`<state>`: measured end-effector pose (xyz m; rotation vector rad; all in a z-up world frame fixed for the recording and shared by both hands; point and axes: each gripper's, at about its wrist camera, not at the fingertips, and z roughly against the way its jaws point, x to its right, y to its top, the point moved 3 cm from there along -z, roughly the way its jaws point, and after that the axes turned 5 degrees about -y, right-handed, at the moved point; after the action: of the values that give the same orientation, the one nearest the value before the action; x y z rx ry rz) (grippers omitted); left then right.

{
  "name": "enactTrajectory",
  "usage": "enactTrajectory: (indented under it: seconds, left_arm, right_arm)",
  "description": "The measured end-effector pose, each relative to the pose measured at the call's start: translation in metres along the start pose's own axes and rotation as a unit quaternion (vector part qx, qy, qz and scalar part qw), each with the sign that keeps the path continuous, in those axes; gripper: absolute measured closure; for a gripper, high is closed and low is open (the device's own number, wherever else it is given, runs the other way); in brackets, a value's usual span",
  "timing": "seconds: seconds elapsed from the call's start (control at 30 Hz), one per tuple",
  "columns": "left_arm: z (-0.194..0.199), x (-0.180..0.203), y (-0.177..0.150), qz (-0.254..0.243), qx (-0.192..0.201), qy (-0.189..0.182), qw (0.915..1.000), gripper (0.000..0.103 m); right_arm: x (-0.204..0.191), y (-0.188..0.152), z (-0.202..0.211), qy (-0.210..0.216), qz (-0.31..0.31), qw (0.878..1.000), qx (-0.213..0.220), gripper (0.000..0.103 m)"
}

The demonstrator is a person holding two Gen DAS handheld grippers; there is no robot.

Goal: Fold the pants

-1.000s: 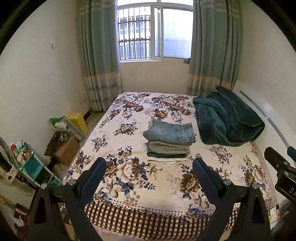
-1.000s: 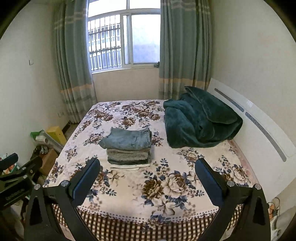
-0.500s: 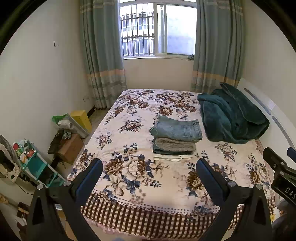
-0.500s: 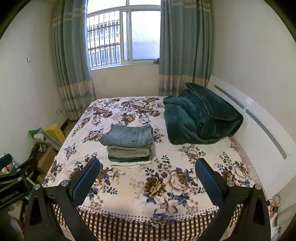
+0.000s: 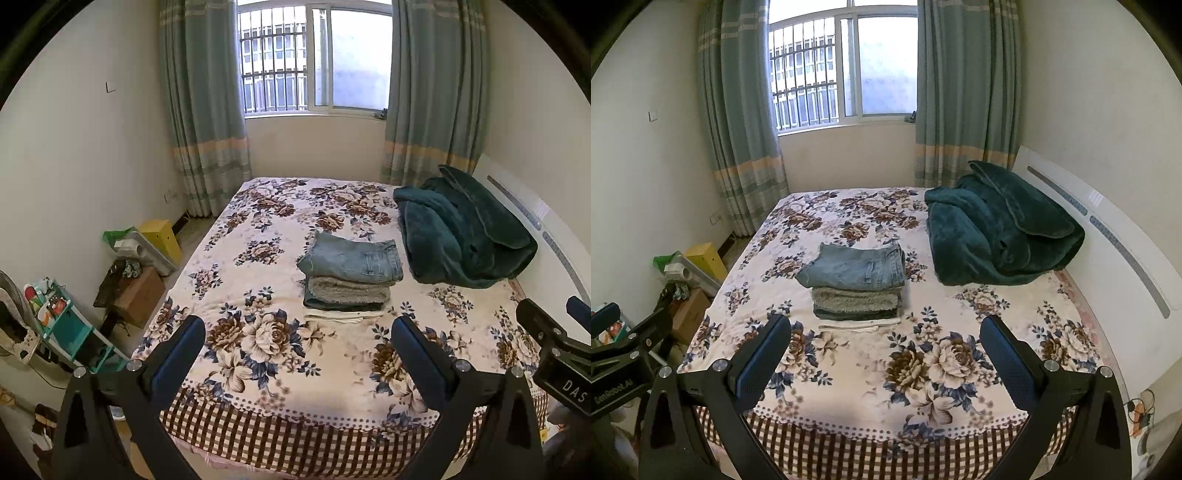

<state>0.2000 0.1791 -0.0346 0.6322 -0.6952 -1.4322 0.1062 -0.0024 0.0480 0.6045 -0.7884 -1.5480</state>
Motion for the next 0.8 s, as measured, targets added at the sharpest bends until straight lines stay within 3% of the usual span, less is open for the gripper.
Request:
enactTrajectory:
  seconds: [0.8]
  left_arm:
    - [-0.001, 0.009, 0.005, -0.005, 0.003, 0.004, 1.0000, 0.000]
  right_arm:
    - [0.002, -0.006, -0.011, -0.004, -0.001, 1.000, -0.007, 0.000]
